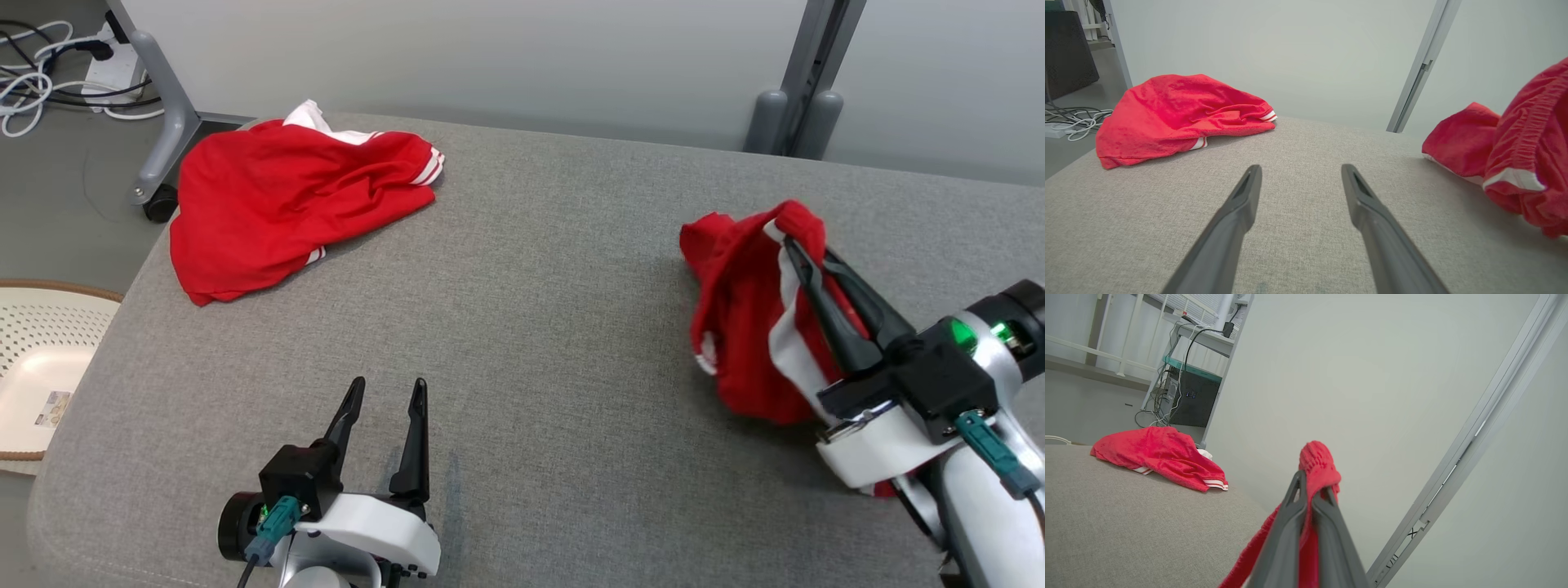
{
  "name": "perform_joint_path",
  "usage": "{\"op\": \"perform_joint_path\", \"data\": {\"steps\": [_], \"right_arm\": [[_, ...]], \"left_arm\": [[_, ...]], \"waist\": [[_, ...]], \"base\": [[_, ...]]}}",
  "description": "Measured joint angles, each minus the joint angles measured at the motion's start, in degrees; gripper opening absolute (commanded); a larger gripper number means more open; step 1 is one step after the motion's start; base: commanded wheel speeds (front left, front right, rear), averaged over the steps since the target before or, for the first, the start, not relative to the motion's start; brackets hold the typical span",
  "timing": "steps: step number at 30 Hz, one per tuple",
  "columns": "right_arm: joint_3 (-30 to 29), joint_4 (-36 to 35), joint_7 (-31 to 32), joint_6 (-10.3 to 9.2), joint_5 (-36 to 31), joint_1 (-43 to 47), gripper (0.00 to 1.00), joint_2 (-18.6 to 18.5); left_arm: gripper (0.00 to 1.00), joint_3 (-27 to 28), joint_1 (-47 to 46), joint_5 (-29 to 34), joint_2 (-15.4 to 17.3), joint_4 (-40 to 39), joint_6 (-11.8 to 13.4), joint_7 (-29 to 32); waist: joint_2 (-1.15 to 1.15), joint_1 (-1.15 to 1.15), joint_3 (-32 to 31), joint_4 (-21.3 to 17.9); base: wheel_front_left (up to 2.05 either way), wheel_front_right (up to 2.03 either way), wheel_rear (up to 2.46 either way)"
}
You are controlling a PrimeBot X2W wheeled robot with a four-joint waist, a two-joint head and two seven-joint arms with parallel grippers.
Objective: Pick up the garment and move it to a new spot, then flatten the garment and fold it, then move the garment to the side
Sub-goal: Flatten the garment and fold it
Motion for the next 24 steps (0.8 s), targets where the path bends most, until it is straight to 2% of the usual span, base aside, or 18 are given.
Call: {"op": "perform_joint_path", "data": {"steps": [5, 8, 11, 20, 21, 22, 23, 24], "right_arm": [[4.8, 0.7, 3.1, 0.0, 3.1, 1.1, 0.0, -0.8], [10.7, 7.2, 4.3, 0.0, 6.2, -0.2, 0.0, -1.6], [13.0, 13.8, 4.0, 0.0, 7.7, -3.4, 0.0, -1.9], [15.7, 31.9, 2.0, 0.0, 9.5, -14.2, 0.0, -1.6], [15.6, 33.4, 1.8, 0.0, 9.6, -15.2, 0.03, -1.5], [15.4, 34.7, 1.4, 0.0, 9.7, -16.1, 0.22, -1.3], [15.0, 35.8, 1.3, 0.0, 10.0, -16.7, 0.45, -1.0], [14.7, 36.7, 0.9, 0.0, 10.2, -17.3, 0.45, -0.6]], "left_arm": [[1.0, -0.3, -0.1, 0.0, 0.0, 0.2, -0.1, 0.0], [1.0, -0.6, -0.5, -0.1, 0.0, 0.3, -0.1, 0.0], [1.0, -0.6, -1.3, -0.2, 0.0, 0.1, -0.1, 0.0], [1.0, -1.0, -2.1, -0.8, 0.0, -0.3, 0.2, 0.0], [1.0, -1.0, -2.1, -1.0, 0.0, -0.3, 0.3, 0.0], [1.0, -1.0, -2.1, -1.1, 0.0, -0.3, 0.5, 0.0], [1.0, -1.0, -2.1, -1.1, 0.0, -0.3, 0.5, 0.0], [1.0, -1.0, -2.1, -1.1, 0.0, -0.3, 0.5, 0.0]], "waist": [[0.0, 0.0, 0.4, 0.7], [0.0, 0.0, 1.1, 1.6], [0.0, 0.0, 1.8, 2.4], [0.0, 0.0, 4.2, 4.9], [0.0, 0.0, 4.4, 5.1], [0.0, 0.0, 4.5, 5.4], [0.0, 0.0, 4.7, 5.5], [0.0, 0.0, 4.7, 5.6]], "base": [[0.0, 0.0, 0.0], [0.0, 0.0, 0.0], [0.0, 0.0, 0.0], [0.0, 0.0, 0.0], [0.0, 0.0, 0.0], [0.0, 0.0, 0.0], [0.0, 0.0, 0.0], [0.0, 0.0, 0.0]]}}
